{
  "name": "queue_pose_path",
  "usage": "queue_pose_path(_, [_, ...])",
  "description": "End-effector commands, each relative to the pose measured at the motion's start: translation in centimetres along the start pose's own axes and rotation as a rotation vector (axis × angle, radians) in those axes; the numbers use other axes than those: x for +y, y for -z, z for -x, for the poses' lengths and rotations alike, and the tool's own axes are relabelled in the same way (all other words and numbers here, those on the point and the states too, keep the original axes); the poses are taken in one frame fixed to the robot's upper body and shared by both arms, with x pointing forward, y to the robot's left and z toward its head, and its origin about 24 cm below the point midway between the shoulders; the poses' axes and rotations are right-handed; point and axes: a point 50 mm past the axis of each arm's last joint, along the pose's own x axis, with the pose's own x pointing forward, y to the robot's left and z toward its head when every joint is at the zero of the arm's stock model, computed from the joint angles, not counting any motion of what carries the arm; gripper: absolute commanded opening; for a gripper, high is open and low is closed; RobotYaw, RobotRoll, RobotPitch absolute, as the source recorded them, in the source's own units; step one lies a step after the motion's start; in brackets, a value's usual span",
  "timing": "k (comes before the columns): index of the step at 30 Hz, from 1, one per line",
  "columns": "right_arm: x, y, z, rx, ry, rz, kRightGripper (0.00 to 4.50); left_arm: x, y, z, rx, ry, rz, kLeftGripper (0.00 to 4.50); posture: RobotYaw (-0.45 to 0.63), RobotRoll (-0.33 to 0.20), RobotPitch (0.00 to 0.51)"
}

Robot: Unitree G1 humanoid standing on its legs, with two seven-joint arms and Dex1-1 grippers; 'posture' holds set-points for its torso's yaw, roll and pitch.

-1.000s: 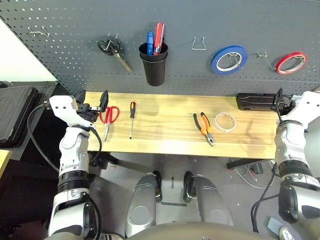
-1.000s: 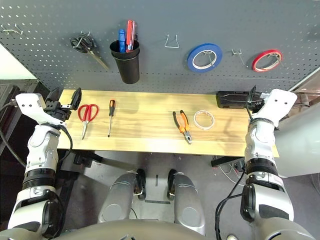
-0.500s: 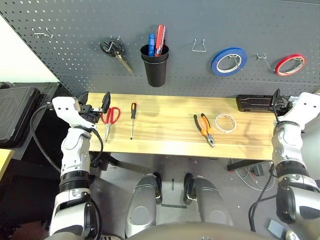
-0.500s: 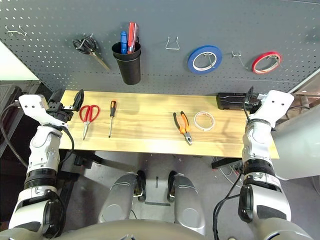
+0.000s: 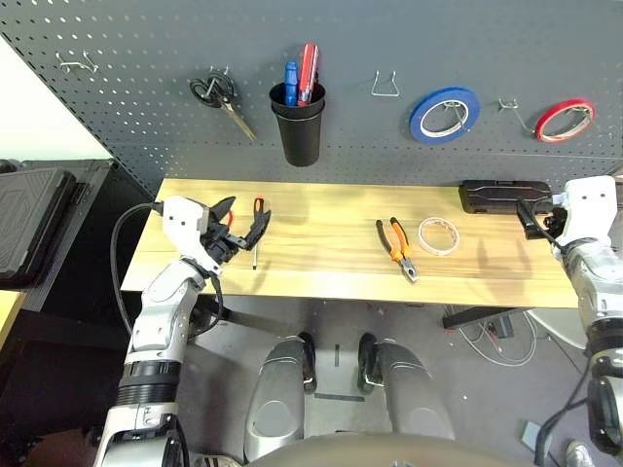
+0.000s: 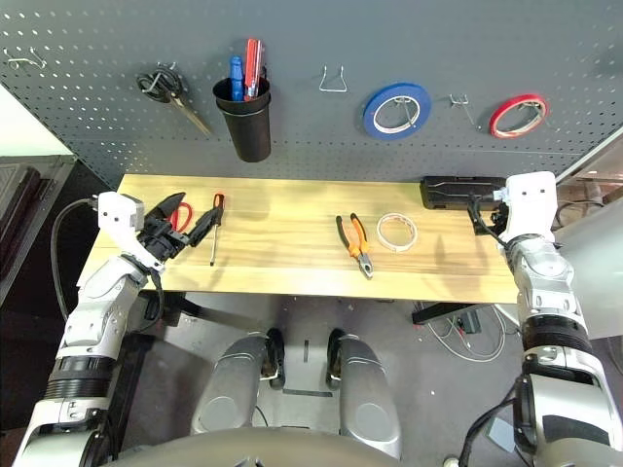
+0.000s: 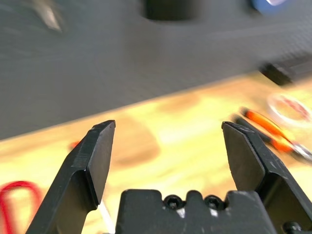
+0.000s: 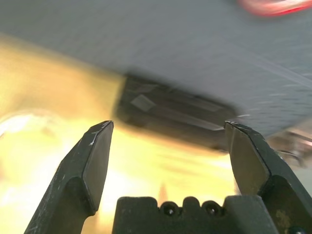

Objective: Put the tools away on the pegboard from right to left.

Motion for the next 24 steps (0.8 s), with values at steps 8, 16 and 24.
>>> queue_pose_path(8, [0.3, -0.1, -0.6, 0.187, -0.383, 0.166, 4.50, -2.5, 0.5, -0.2, 0.170, 0.231, -0.141, 4.47, 0.08, 0.000, 0.333])
queue_pose_path(16, [1.4, -1.1, -2.0, 0.287, -0.583, 0.266, 4.50, -3.0, 0.6, 0.2, 0.246, 0.309, -0.248, 4.47, 0.10, 0.000, 0.363])
queue_pose_path(24, [4.2, -1.4, -3.7, 0.351, -0.664, 0.365, 4.50, -3.1, 0.3, -0.1, 0.241, 0.305, -0.275, 4.47, 0.14, 0.000, 0.407])
